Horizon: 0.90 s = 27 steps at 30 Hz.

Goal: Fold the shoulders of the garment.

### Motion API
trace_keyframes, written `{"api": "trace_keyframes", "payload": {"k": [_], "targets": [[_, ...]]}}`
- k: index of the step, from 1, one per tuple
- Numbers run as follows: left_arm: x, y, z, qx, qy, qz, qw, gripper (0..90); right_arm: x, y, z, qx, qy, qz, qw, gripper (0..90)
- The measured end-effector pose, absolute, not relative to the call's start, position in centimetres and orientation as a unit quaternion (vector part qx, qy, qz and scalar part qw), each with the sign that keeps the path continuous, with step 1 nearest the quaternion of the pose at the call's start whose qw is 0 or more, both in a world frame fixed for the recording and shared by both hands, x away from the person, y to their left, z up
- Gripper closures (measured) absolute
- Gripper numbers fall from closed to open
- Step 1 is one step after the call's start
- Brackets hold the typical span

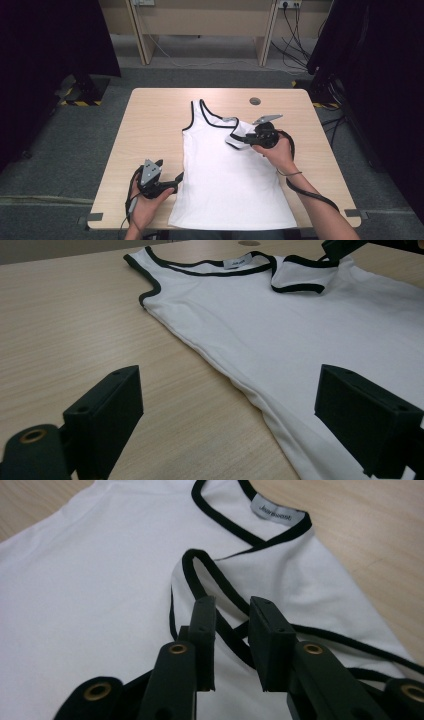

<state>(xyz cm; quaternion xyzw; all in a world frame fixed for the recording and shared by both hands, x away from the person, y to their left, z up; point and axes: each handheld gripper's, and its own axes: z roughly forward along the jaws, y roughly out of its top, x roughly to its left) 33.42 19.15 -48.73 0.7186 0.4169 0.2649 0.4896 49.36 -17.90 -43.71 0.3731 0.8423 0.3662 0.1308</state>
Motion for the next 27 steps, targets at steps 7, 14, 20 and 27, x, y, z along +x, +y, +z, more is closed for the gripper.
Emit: {"api": "trace_keyframes", "payload": {"k": [7,14,20,27], "targets": [[33.4,19.2,-48.7,0.719,0.417,0.265,0.489,11.4,50.7,-15.6,-42.7,0.351,0.853,0.362,0.135,63.3],[33.4,19.3,-48.7,0.716,0.418,0.263,0.493,11.3,52.1,-13.4,-43.7,0.324,0.875,0.340,0.117,69.2],[33.4,19.3,-48.7,0.716,0.418,0.264,0.493,11.4,51.4,-13.7,-44.0,0.302,0.884,0.342,0.099,84.2],[33.4,19.2,-48.7,0.717,0.417,0.265,0.491,11.4,49.0,-15.3,-43.8,0.281,0.886,0.361,0.076,84.5]]}}
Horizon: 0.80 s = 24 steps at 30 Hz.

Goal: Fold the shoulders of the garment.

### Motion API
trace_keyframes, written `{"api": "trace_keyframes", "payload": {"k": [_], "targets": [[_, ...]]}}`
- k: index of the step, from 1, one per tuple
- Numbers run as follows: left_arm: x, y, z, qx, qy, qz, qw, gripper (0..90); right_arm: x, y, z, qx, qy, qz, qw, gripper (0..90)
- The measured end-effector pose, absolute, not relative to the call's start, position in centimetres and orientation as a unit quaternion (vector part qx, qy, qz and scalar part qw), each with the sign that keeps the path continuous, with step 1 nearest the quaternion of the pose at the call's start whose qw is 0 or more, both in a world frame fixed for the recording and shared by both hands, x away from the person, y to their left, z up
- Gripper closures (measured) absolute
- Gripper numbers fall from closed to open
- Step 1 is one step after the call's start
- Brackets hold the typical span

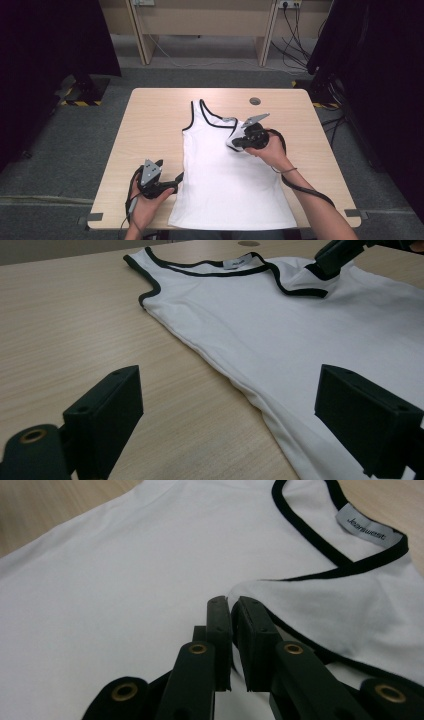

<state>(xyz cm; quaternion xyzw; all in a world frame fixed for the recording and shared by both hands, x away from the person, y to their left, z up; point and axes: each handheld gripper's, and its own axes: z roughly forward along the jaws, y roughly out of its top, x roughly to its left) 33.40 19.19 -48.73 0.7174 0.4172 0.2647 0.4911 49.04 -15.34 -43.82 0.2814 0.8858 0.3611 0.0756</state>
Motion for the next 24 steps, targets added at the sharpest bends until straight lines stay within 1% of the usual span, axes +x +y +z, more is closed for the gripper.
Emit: {"api": "trace_keyframes", "payload": {"k": [7,8,10,12,14,16,17,20,22,23,24], "targets": [[33.4,19.2,-48.7,0.718,0.418,0.264,0.489,11.3,47.2,-16.5,-44.8,0.266,0.894,0.356,0.050,84.3],[33.4,19.2,-48.7,0.719,0.418,0.265,0.489,11.3,47.1,-16.7,-44.9,0.265,0.895,0.354,0.051,82.9],[33.4,19.1,-48.7,0.719,0.418,0.265,0.488,11.4,47.0,-16.8,-44.9,0.269,0.895,0.347,0.079,78.1],[33.4,19.1,-48.7,0.721,0.417,0.266,0.486,11.3,47.8,-16.7,-44.2,0.278,0.885,0.359,0.101,71.9],[33.4,19.1,-48.7,0.720,0.417,0.266,0.487,11.4,48.5,-16.2,-43.8,0.281,0.882,0.363,0.107,68.3],[33.4,19.1,-48.7,0.719,0.417,0.265,0.488,11.4,48.9,-15.8,-43.6,0.284,0.881,0.360,0.113,67.7],[33.4,19.2,-48.7,0.718,0.418,0.264,0.489,11.3,49.5,-15.1,-43.6,0.284,0.882,0.358,0.114,64.3],[33.4,19.2,-48.7,0.718,0.417,0.264,0.490,11.3,50.3,-14.0,-43.7,0.280,0.887,0.347,0.124,63.0],[33.4,19.2,-48.7,0.719,0.417,0.264,0.490,11.3,50.7,-13.6,-43.9,0.280,0.888,0.345,0.120,62.2],[33.4,19.2,-48.7,0.719,0.417,0.263,0.490,11.3,50.9,-13.4,-44.1,0.277,0.890,0.342,0.118,62.4],[33.4,19.2,-48.7,0.718,0.417,0.263,0.490,11.3,51.2,-13.2,-44.3,0.276,0.894,0.334,0.116,64.7]]}}
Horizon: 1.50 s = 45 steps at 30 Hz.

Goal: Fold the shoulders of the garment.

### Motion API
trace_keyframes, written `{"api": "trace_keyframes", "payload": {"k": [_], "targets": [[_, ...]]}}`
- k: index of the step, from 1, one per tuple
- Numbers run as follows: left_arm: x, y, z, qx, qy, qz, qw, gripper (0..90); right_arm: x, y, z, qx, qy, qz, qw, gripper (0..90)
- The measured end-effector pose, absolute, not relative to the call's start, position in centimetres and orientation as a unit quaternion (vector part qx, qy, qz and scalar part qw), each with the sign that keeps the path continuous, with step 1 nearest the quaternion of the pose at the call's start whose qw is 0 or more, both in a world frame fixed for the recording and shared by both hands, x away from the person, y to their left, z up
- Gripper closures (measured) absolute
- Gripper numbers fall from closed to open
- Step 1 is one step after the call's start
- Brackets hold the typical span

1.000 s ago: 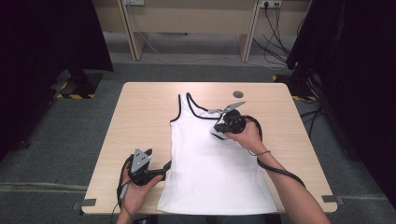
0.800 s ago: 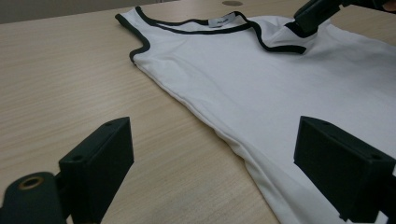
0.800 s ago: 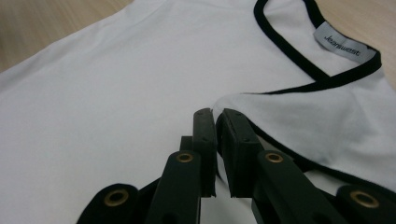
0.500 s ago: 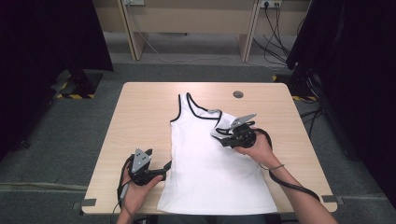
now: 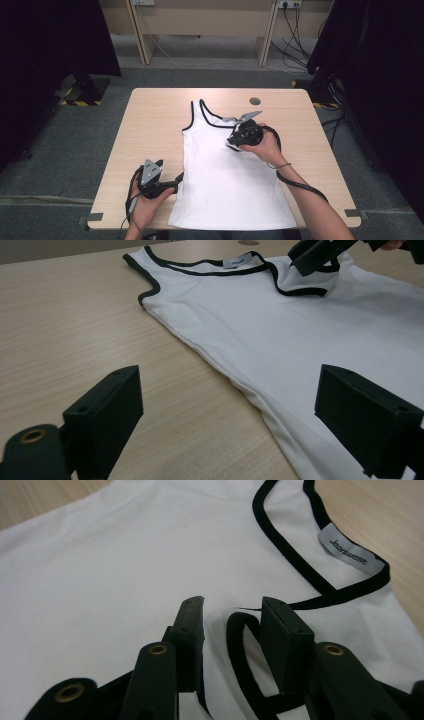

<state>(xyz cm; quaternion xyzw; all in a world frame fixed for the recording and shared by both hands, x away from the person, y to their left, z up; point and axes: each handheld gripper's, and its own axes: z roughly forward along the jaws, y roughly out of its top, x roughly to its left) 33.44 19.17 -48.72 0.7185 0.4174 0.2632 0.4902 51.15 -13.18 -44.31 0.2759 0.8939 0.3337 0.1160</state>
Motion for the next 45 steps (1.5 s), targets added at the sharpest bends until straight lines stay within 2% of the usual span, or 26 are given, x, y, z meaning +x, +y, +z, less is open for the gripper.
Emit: {"api": "trace_keyframes", "payload": {"k": [1,2,3,4,9,12,17,20,31,32,34,35,38,41,45], "targets": [[33.4,19.2,-48.7,0.718,0.417,0.263,0.490,11.3,51.5,-13.0,-44.6,0.273,0.898,0.328,0.106,73.5],[33.4,19.2,-48.7,0.718,0.417,0.264,0.491,11.3,51.5,-13.0,-44.6,0.273,0.898,0.328,0.106,73.5],[33.4,19.2,-48.7,0.718,0.418,0.264,0.491,11.3,51.8,-13.1,-44.8,0.279,0.898,0.328,0.092,81.1],[33.4,19.2,-48.7,0.718,0.418,0.263,0.491,11.3,51.9,-13.2,-44.7,0.284,0.896,0.329,0.088,82.8],[33.4,19.2,-48.7,0.718,0.418,0.263,0.490,11.4,52.3,-14.1,-43.7,0.302,0.881,0.354,0.082,84.9],[33.4,19.2,-48.7,0.719,0.417,0.264,0.489,11.3,51.8,-16.1,-41.2,0.346,0.833,0.419,0.101,85.0],[33.4,19.2,-48.7,0.719,0.417,0.264,0.489,11.3,51.8,-16.1,-41.2,0.346,0.833,0.419,0.101,84.9],[33.4,19.1,-48.7,0.720,0.416,0.264,0.489,11.3,49.2,-15.8,-42.9,0.318,0.854,0.404,0.086,84.8],[33.4,19.1,-48.7,0.722,0.416,0.264,0.487,11.3,46.5,-16.7,-45.5,0.294,0.873,0.382,0.068,80.6],[33.4,19.1,-48.7,0.722,0.416,0.264,0.487,11.3,46.5,-16.7,-45.5,0.294,0.873,0.382,0.068,75.6],[33.4,19.1,-48.7,0.722,0.416,0.264,0.487,11.3,46.2,-17.1,-45.6,0.292,0.877,0.376,0.063,75.6],[33.4,19.1,-48.7,0.721,0.415,0.264,0.487,11.3,46.2,-17.1,-45.6,0.292,0.877,0.376,0.063,71.3],[33.4,19.1,-48.7,0.721,0.416,0.263,0.488,11.2,46.2,-18.6,-45.3,0.299,0.873,0.381,0.059,68.9],[33.4,19.1,-48.7,0.722,0.416,0.263,0.486,11.2,47.0,-20.9,-44.3,0.329,0.855,0.394,0.077,66.9],[33.4,19.0,-48.7,0.722,0.416,0.264,0.486,11.3,48.5,-23.7,-43.1,0.383,0.830,0.385,0.123,64.3]]}}
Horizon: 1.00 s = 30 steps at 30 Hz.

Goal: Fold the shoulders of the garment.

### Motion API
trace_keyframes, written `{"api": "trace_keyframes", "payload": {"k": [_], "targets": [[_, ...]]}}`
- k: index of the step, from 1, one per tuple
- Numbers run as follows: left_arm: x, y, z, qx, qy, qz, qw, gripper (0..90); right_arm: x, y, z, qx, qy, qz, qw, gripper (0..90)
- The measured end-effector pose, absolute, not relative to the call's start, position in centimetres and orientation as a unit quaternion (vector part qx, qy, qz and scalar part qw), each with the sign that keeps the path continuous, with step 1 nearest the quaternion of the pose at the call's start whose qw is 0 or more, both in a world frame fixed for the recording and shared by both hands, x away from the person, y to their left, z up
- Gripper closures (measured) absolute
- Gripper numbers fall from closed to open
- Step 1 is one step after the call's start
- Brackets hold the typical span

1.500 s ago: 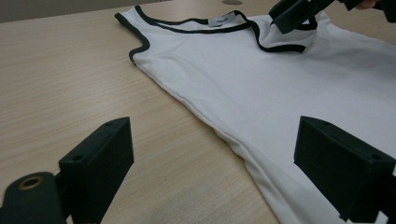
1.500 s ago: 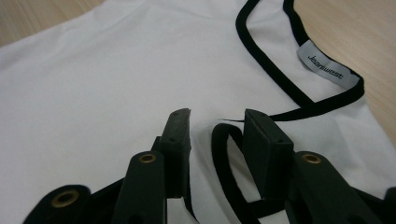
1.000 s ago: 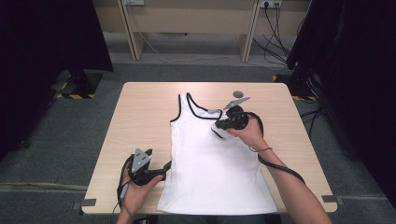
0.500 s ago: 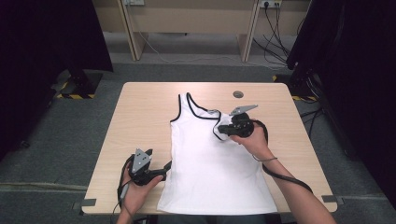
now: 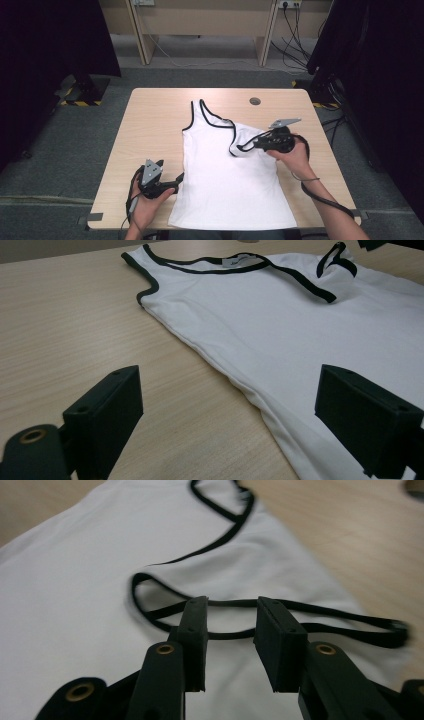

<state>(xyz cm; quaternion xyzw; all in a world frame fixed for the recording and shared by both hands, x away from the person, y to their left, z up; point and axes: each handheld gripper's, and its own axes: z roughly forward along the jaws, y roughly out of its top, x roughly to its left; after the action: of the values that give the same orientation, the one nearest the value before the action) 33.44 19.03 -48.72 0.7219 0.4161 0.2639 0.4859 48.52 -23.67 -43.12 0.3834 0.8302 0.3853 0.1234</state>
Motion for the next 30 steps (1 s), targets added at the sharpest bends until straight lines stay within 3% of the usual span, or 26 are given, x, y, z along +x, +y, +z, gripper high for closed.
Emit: {"api": "trace_keyframes", "payload": {"k": [8,14,16,20,30], "targets": [[33.5,19.1,-48.7,0.721,0.417,0.263,0.487,11.2,52.3,-26.7,-42.8,0.455,0.809,0.334,0.168,58.4],[33.4,19.1,-48.7,0.720,0.418,0.262,0.488,11.2,54.1,-26.3,-43.4,0.458,0.819,0.314,0.144,56.4],[33.4,19.1,-48.7,0.720,0.417,0.262,0.488,11.3,54.5,-26.2,-43.9,0.457,0.825,0.301,0.142,61.5],[33.4,19.1,-48.7,0.720,0.417,0.262,0.489,11.2,54.6,-26.1,-44.3,0.458,0.829,0.289,0.136,80.6],[33.5,19.1,-48.7,0.720,0.418,0.262,0.488,11.2,55.1,-27.1,-44.7,0.481,0.813,0.293,0.145,83.9]]}}
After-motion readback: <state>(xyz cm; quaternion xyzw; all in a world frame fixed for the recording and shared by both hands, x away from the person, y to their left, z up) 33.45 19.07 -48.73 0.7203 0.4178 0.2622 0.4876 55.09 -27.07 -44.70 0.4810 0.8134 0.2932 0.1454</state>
